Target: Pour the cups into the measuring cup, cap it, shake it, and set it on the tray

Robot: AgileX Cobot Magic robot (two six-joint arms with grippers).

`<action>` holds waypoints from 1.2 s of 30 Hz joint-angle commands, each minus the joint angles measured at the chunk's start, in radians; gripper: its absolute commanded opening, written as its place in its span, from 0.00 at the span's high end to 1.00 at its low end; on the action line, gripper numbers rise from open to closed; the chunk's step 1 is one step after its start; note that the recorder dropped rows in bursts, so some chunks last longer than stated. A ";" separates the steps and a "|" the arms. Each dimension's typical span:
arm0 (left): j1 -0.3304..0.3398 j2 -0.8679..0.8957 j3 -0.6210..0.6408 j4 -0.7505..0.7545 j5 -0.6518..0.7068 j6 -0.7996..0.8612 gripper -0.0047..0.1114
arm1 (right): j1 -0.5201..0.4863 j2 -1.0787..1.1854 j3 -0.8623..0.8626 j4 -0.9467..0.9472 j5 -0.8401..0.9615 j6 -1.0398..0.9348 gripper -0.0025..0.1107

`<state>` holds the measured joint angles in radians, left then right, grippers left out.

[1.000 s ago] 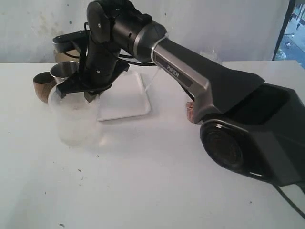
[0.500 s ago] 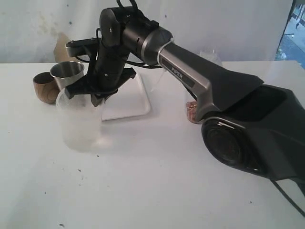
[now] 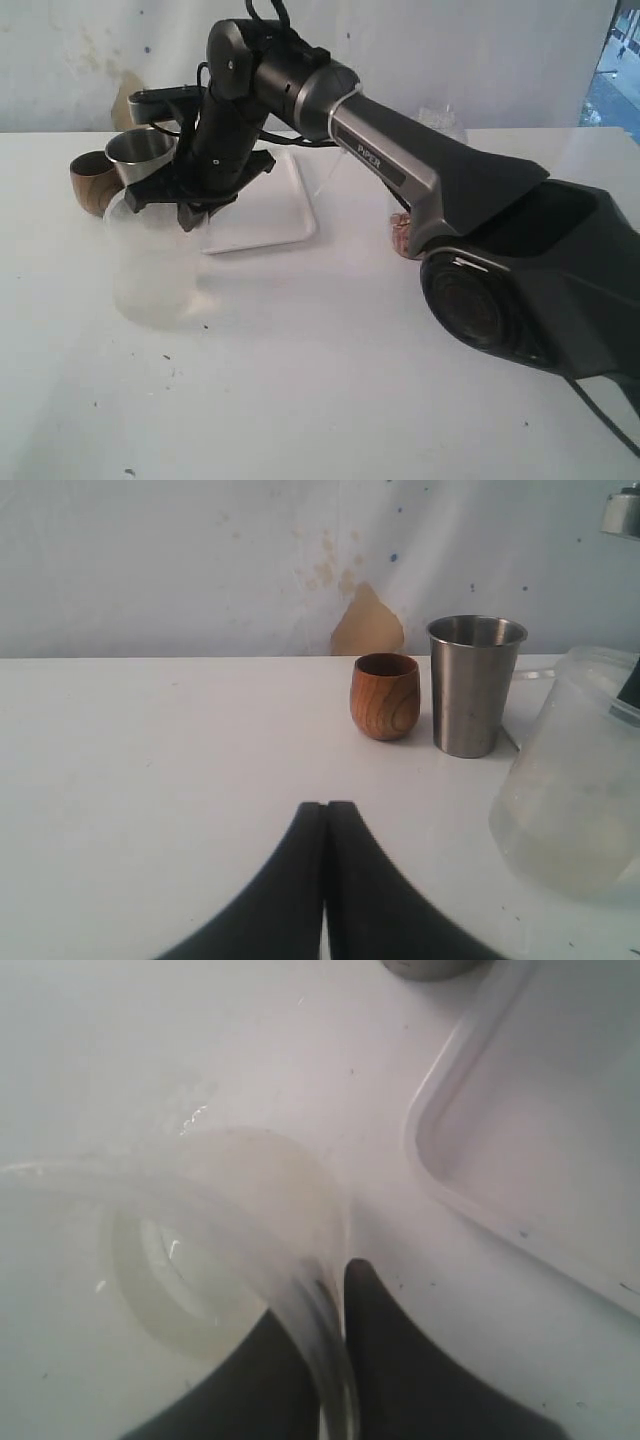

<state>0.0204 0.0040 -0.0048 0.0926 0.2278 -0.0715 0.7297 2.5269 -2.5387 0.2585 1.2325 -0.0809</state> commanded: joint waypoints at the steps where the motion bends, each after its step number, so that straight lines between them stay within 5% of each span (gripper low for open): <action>1: -0.004 -0.004 0.005 0.001 -0.003 0.002 0.96 | -0.002 -0.006 -0.010 0.015 -0.011 -0.012 0.94; 17: -0.004 -0.004 0.005 0.001 -0.003 0.002 0.96 | 0.007 -0.017 -0.012 0.003 -0.011 -0.012 0.47; 36: -0.004 -0.004 0.005 0.001 -0.003 0.002 0.96 | 0.007 -0.197 -0.012 -0.106 -0.011 -0.031 0.45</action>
<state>0.0204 0.0040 -0.0048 0.0926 0.2278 -0.0715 0.7375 2.3831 -2.5425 0.1596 1.2229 -0.0957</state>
